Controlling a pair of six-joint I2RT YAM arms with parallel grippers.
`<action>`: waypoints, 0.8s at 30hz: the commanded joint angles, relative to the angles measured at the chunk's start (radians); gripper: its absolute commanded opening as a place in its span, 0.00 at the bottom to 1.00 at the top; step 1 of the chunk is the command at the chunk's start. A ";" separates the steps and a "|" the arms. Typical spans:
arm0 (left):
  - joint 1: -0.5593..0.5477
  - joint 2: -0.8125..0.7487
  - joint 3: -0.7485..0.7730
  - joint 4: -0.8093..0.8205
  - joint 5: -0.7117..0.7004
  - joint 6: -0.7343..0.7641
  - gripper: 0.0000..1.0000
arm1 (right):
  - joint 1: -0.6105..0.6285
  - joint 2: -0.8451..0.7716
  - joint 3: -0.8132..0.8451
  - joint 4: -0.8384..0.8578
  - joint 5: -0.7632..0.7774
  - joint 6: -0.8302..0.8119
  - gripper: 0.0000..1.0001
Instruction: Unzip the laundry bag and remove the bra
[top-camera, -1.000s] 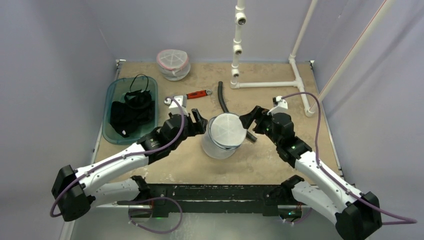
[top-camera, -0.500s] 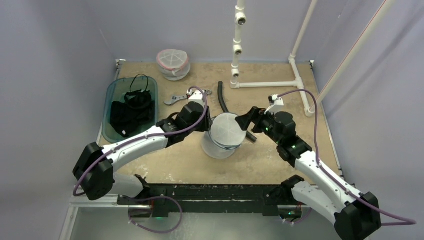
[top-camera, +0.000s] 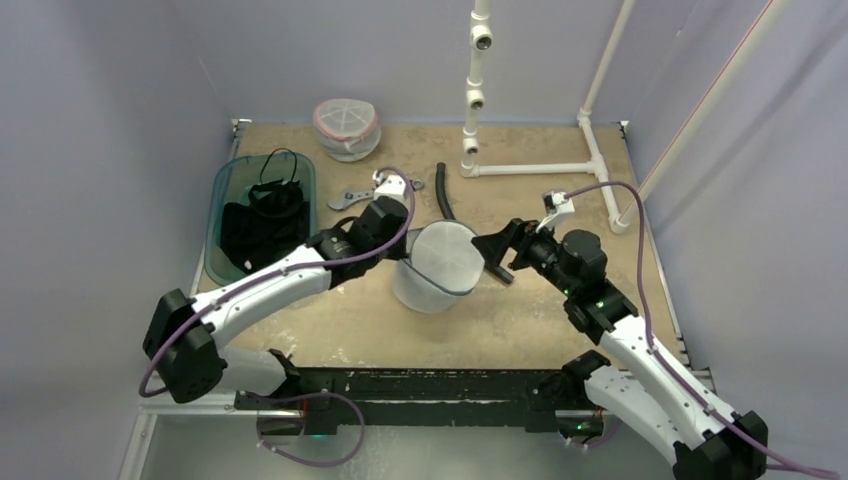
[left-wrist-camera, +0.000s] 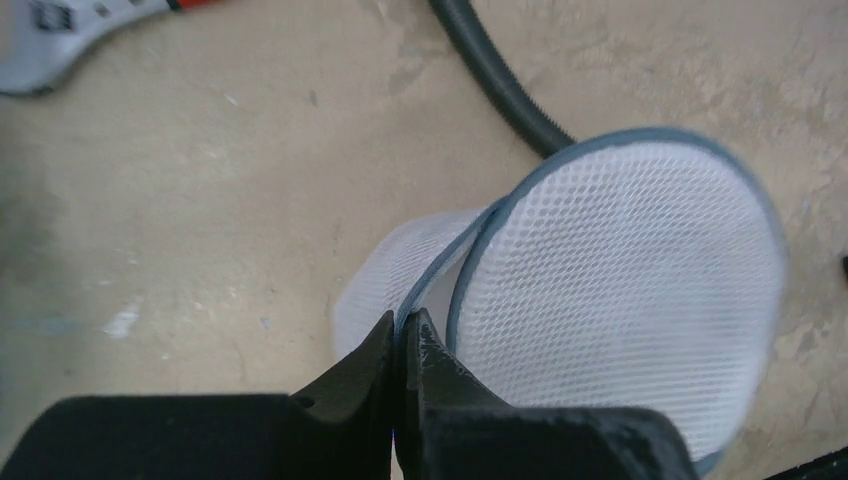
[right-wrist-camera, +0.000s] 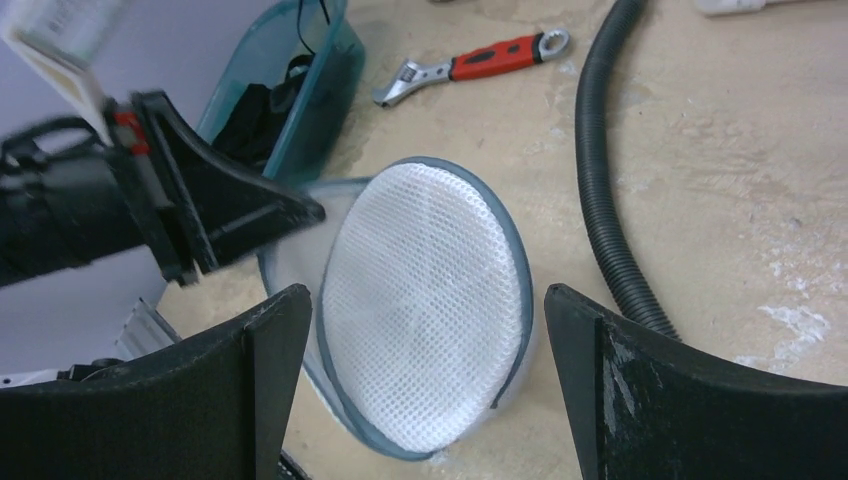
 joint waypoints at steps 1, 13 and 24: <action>-0.018 -0.103 0.250 -0.136 -0.235 0.110 0.00 | 0.000 -0.066 0.018 0.052 -0.012 -0.022 0.89; -0.276 -0.041 0.275 -0.128 -0.520 0.136 0.00 | 0.000 -0.089 -0.073 0.119 -0.085 0.025 0.87; -0.276 -0.128 0.279 -0.148 -0.511 -0.045 0.00 | 0.000 -0.096 -0.065 0.126 -0.152 -0.011 0.85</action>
